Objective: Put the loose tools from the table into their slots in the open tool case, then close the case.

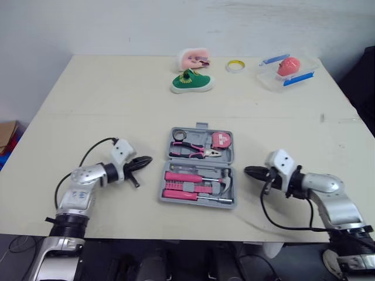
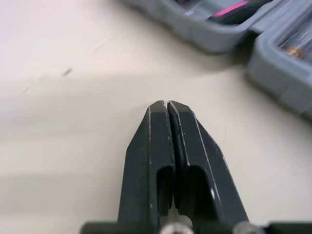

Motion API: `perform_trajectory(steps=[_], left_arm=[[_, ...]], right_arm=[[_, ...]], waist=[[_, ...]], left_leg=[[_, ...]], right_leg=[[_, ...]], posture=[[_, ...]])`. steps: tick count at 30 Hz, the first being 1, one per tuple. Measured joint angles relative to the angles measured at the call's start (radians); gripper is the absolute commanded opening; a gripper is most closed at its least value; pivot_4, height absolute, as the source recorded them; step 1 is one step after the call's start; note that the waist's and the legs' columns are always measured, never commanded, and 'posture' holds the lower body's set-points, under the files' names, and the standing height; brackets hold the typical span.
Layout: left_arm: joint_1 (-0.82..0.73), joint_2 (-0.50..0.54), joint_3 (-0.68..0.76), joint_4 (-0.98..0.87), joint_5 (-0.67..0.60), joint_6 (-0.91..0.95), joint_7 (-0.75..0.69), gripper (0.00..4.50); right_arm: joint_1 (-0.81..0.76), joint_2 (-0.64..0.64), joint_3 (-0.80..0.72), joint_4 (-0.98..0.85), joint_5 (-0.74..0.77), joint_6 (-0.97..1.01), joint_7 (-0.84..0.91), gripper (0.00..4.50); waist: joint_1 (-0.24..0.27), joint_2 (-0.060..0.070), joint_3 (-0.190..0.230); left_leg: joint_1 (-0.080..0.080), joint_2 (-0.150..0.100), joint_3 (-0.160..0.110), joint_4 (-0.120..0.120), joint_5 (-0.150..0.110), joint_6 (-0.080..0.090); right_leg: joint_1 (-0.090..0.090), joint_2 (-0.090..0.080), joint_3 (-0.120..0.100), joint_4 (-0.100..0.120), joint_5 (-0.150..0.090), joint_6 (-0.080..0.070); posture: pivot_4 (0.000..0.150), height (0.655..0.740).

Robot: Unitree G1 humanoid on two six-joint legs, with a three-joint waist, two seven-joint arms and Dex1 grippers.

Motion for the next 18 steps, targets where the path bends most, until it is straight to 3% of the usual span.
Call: perform_trajectory(steps=[4, 6, 7, 10, 13, 16, 18], left_arm=[[-0.020, 0.066, 0.077, -0.123, -0.102, 0.139, -0.032, 3.10], [-0.085, 0.070, 0.068, -0.194, -0.135, 0.285, 0.000, 3.84], [-0.121, 0.070, 0.060, -0.216, -0.143, 0.364, 0.028, 4.32], [-0.224, 0.064, 0.018, -0.254, -0.154, 0.585, 0.106, 4.44], [-0.276, 0.044, -0.020, -0.268, -0.162, 0.685, 0.140, 4.44], [-0.343, 0.036, -0.102, -0.230, -0.117, 0.745, 0.176, 4.44], [-0.426, -0.037, -0.138, -0.173, -0.100, 0.779, 0.211, 4.44]], right_arm=[[-0.014, -0.016, -0.145, -0.126, 0.129, 0.210, -0.081, 3.47], [-0.070, -0.036, -0.147, -0.206, 0.186, 0.429, -0.153, 4.30], [-0.109, -0.048, -0.140, -0.237, 0.217, 0.535, -0.178, 4.50], [-0.261, -0.053, -0.135, -0.297, 0.341, 0.868, -0.243, 4.50], [-0.379, -0.020, -0.138, -0.313, 0.417, 1.092, -0.303, 4.50], [-0.522, 0.046, -0.096, -0.253, 0.409, 1.254, -0.389, 4.50], [-0.650, 0.129, -0.055, -0.144, 0.351, 1.329, -0.478, 4.50]], waist=[[-0.001, -0.001, 0.003], [0.000, -0.001, 0.004], [0.000, -0.001, 0.005], [-0.002, -0.001, 0.006], [-0.002, -0.001, 0.006], [-0.003, -0.001, 0.007], [0.000, -0.002, 0.007]], left_leg=[[0.000, 0.000, -0.002, 0.000, 0.000, -0.001], [-0.001, 0.000, -0.002, 0.000, -0.002, -0.004], [-0.001, 0.000, -0.002, 0.000, -0.002, -0.003], [-0.001, 0.000, -0.003, -0.001, 0.000, 0.000], [-0.003, 0.000, -0.003, -0.002, 0.000, -0.002], [-0.011, -0.001, -0.002, 0.001, 0.002, 0.000], [-0.019, -0.002, 0.001, 0.004, 0.005, 0.001]], right_leg=[[0.000, 0.000, 0.000, 0.000, 0.000, 0.000], [0.000, -0.001, 0.000, 0.001, 0.000, 0.000], [-0.001, -0.001, 0.000, 0.000, 0.000, 0.000], [-0.001, 0.000, -0.001, 0.000, 0.000, -0.001], [-0.001, 0.001, -0.002, -0.001, 0.000, -0.001], [-0.008, 0.001, -0.003, 0.002, 0.000, -0.001], [-0.017, 0.001, -0.001, 0.007, 0.001, 0.001]], posture=[[0.150, 0.7400], [0.150, 0.7400], [0.150, 0.7400], [0.150, 0.7400], [0.150, 0.7400], [0.150, 0.7400], [0.150, 0.7400]])
